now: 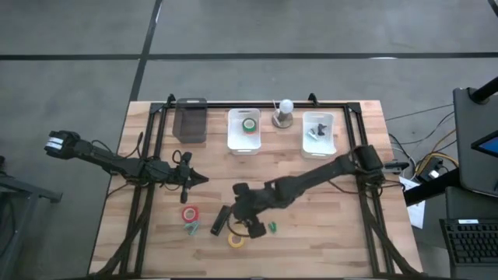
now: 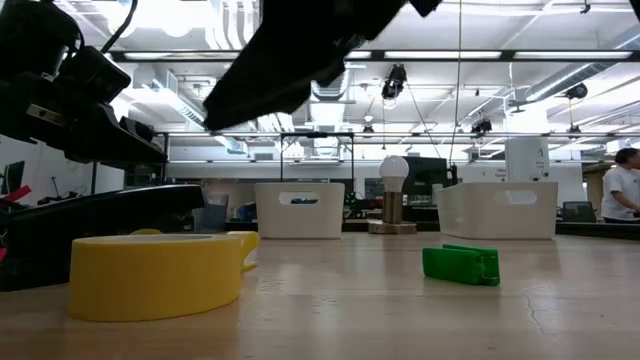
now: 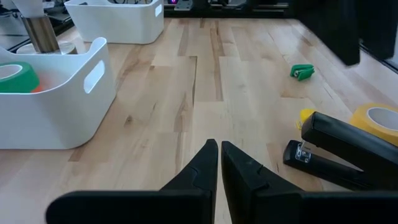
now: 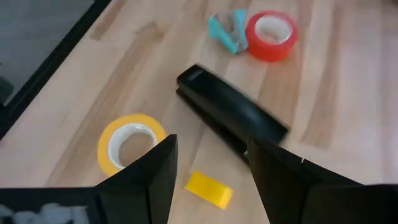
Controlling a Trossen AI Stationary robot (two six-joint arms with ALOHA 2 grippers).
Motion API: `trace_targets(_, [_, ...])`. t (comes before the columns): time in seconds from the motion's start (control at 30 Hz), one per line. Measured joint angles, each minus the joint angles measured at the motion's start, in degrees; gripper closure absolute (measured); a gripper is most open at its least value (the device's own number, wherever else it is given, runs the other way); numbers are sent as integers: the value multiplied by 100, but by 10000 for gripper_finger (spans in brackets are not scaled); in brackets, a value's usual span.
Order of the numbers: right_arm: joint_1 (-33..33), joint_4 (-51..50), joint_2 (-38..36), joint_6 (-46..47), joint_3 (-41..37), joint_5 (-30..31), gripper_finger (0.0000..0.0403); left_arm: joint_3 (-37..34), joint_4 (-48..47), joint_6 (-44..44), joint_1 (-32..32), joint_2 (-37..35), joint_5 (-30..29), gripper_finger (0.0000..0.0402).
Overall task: Pick and place Stapler, Stapler remover, tape
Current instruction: Put the yellow tape into the left white bin
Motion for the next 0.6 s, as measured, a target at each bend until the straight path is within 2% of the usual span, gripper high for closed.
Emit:
trace_targets(0.33, [67, 654, 792, 547, 9, -44, 219, -1, -33, 0, 0, -2, -1, 378])
trace_targets(0.6, [146, 633, 996, 698, 183, -75, 219, -2, -33, 0, 0, -2, -2, 378])
